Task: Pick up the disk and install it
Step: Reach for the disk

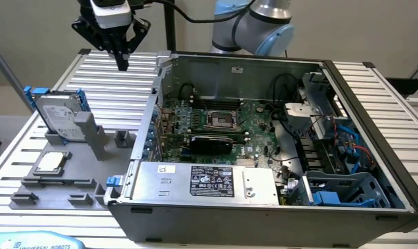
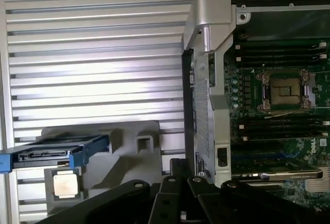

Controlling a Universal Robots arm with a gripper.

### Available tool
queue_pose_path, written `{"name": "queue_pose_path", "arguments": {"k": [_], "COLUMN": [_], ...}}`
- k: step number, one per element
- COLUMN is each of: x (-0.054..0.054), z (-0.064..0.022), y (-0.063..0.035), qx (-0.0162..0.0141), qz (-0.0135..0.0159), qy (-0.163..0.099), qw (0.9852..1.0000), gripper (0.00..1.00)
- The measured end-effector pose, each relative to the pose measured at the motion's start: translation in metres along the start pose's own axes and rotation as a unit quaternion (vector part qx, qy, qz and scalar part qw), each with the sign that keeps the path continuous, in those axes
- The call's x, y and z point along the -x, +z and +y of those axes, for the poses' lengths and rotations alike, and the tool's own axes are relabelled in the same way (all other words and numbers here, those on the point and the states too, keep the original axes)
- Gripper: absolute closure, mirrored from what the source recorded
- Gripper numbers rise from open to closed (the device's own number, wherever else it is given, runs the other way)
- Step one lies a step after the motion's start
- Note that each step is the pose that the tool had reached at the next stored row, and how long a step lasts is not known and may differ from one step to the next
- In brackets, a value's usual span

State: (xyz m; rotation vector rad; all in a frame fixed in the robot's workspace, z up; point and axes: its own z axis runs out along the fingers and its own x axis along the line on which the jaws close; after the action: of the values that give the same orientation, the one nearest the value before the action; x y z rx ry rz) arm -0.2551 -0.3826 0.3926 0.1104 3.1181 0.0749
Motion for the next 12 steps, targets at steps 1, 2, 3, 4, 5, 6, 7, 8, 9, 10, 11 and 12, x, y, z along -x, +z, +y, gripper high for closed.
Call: {"name": "queue_pose_path", "arguments": {"k": [1,2,3,4,5,6,7,8,9,10,11,12], "x": [-0.005,-0.009,-0.014,-0.018,-0.023,-0.027,-0.032,-0.036,-0.041,-0.045,-0.050,-0.054], "z": [0.0000,0.0001,0.0002,0.0002,0.0001,0.0000,-0.0002,-0.0004,-0.0006,-0.0008,-0.0011,-0.0013], "y": [0.0000,0.0000,0.0000,0.0001,0.0002,0.0003,0.0004,0.0005,0.0007,0.0009,0.0011,0.0013], "qx": [0.0000,0.0000,-0.0001,-0.0001,-0.0001,-0.0001,-0.0001,-0.0001,-0.0001,-0.0001,-0.0001,-0.0001], "qz": [0.0000,0.0000,0.0000,0.0000,0.0000,0.0000,0.0000,0.0000,-0.0001,0.0000,0.0000,0.0000], "qy": [0.000,0.000,0.000,0.000,0.000,0.000,0.000,0.000,0.000,0.000,0.000,0.000], "qw": [1.0000,1.0000,1.0000,1.0000,1.0000,1.0000,1.0000,1.0000,1.0000,1.0000,1.0000,1.0000], "gripper": [0.89,0.89,0.89,0.89,0.89,0.89,0.89,0.89,0.89,0.89,0.89,0.89]}}
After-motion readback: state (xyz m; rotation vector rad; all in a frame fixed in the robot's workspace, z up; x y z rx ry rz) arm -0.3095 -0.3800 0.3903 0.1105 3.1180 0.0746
